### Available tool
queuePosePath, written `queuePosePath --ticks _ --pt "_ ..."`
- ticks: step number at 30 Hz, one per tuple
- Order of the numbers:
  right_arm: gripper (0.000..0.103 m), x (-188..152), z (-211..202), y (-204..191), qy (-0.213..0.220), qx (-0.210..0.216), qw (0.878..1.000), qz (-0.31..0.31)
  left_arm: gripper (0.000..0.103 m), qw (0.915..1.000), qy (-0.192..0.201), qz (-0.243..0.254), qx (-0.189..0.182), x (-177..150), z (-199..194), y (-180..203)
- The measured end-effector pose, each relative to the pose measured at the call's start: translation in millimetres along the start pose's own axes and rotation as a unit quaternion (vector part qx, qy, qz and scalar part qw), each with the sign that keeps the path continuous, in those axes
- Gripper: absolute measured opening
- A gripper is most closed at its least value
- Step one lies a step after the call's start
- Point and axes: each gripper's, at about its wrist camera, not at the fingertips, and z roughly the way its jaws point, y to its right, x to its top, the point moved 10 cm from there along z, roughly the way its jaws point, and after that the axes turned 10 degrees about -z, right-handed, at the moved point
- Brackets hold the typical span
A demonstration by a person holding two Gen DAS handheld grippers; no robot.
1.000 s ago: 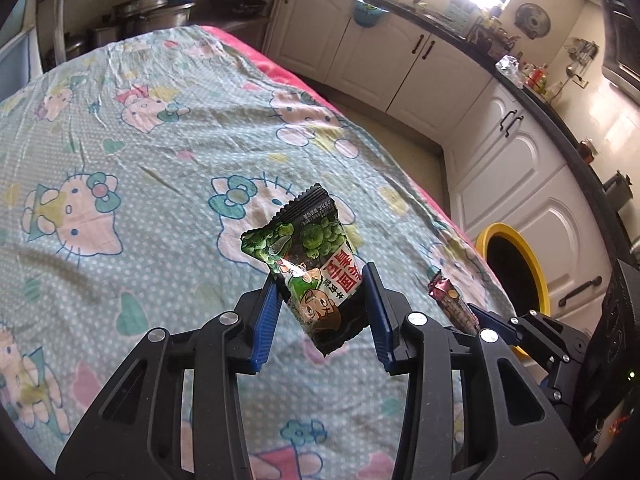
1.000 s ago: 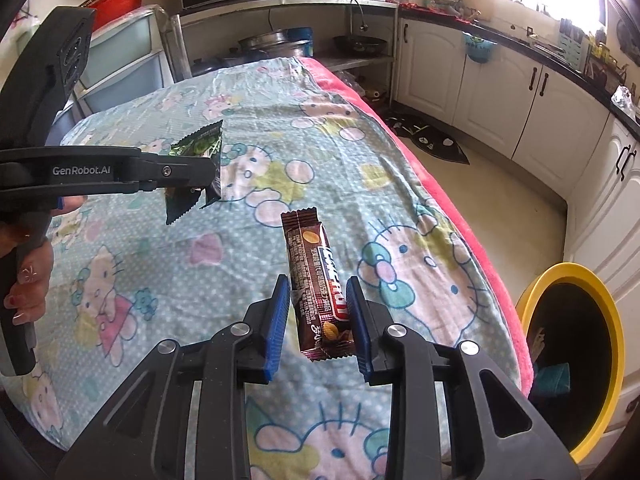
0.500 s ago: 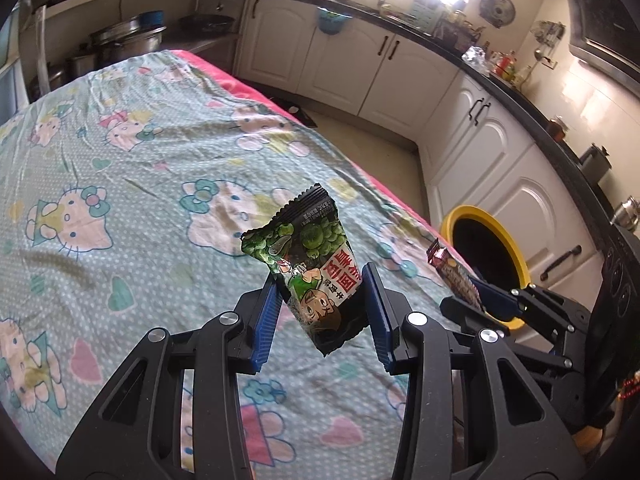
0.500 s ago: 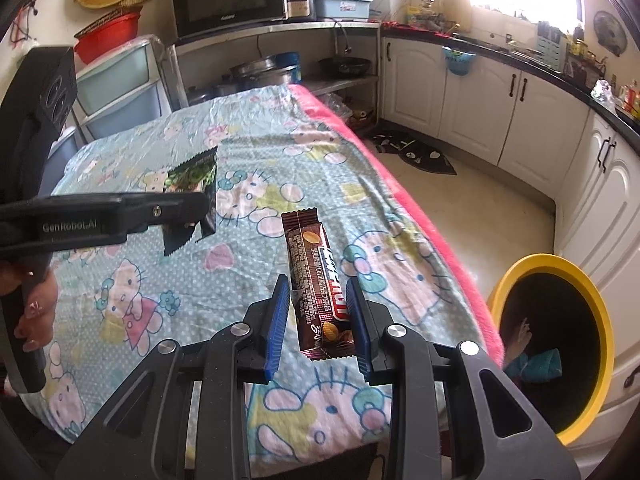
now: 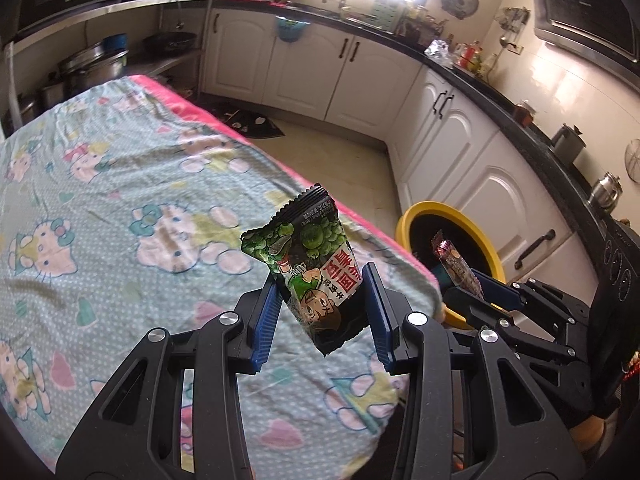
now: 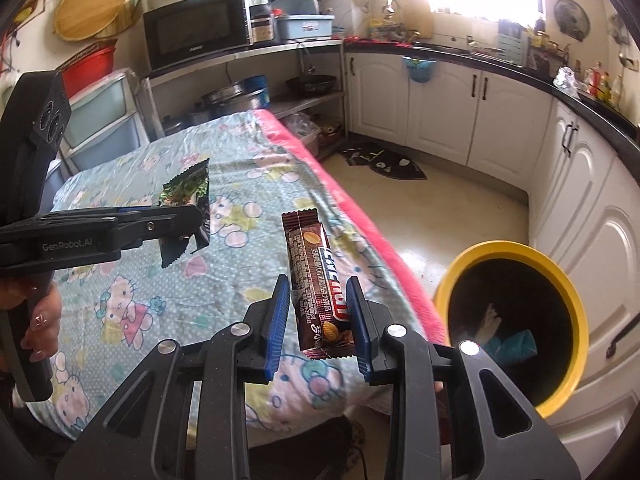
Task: Collect trash
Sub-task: 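Lift the snack bag and chocolate bar and carry them over the yellow bin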
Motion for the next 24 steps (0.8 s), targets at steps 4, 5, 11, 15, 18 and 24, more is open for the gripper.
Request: queuePosePath --ticks 4,5,11,15,18,24 --pt "0.028 -4.3 -11.4 15.8 0.005 -0.014 1.000 0.017 0.033 0.9999 0.000 0.013 -0.011 2.5 2.8 17.3" --pt "0.028 -5.0 -13.2 18.7 0.006 -0.016 1.000 0.020 0.033 0.9998 0.000 0.015 -0.012 3.0 3.5 20.2" --pt "0.028 -11.3 -27.6 42.1 0.014 -0.035 0.998 0.046 0.033 0.9990 0.000 0.035 -0.029 6.4 8.7 47.6" --pt "0.028 -14.0 -38.6 58.3 0.020 -0.053 0.996 0.062 0.033 0.9980 -0.001 0.049 -0.040 8.5 13.0 66.6" --pt "0.028 -16.3 -47.0 71.7 0.024 -0.067 0.995 0.073 0.033 0.9970 -0.002 0.061 -0.048 9.3 16.7 82.0" --pt "0.028 -23.5 -63.5 96.1 0.033 -0.093 0.990 0.095 0.033 0.9947 -0.005 0.079 -0.065 9.7 23.6 110.5"
